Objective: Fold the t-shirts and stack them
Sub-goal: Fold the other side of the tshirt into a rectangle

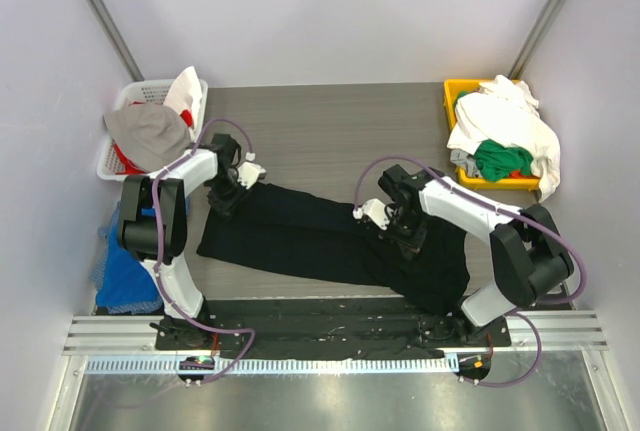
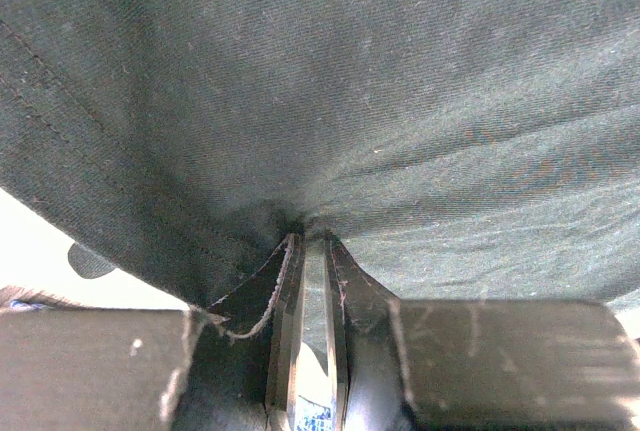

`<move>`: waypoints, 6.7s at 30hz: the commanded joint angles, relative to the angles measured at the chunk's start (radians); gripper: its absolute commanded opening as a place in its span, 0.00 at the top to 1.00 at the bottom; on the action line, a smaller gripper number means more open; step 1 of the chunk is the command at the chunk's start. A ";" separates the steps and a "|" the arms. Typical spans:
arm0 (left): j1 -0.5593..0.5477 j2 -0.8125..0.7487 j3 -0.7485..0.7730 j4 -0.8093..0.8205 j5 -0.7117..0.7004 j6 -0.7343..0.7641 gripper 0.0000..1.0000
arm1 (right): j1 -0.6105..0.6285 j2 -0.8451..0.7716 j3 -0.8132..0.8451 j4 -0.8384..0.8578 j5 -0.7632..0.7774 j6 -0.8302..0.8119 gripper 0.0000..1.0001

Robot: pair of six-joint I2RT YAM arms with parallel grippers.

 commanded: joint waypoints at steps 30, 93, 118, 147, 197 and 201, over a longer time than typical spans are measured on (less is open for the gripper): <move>0.007 0.064 0.031 0.034 -0.024 0.007 0.84 | 0.185 -0.021 0.225 -0.257 -0.074 0.004 0.99; 0.008 0.084 0.020 0.048 -0.047 0.013 0.85 | 0.309 -0.106 0.056 -0.007 0.260 0.129 0.56; 0.007 0.089 0.014 0.051 -0.063 0.018 0.86 | 0.301 -0.069 0.160 -0.040 0.098 0.134 0.99; 0.008 0.119 0.046 0.036 -0.103 0.002 0.86 | 0.464 -0.009 0.110 -0.041 -0.090 0.112 0.77; 0.007 -0.157 0.251 -0.228 0.388 0.010 0.51 | 0.220 -0.310 0.081 0.209 0.479 0.204 0.48; -0.031 -0.131 0.279 -0.309 0.569 0.025 0.31 | 0.157 -0.322 0.043 0.268 0.527 0.211 0.43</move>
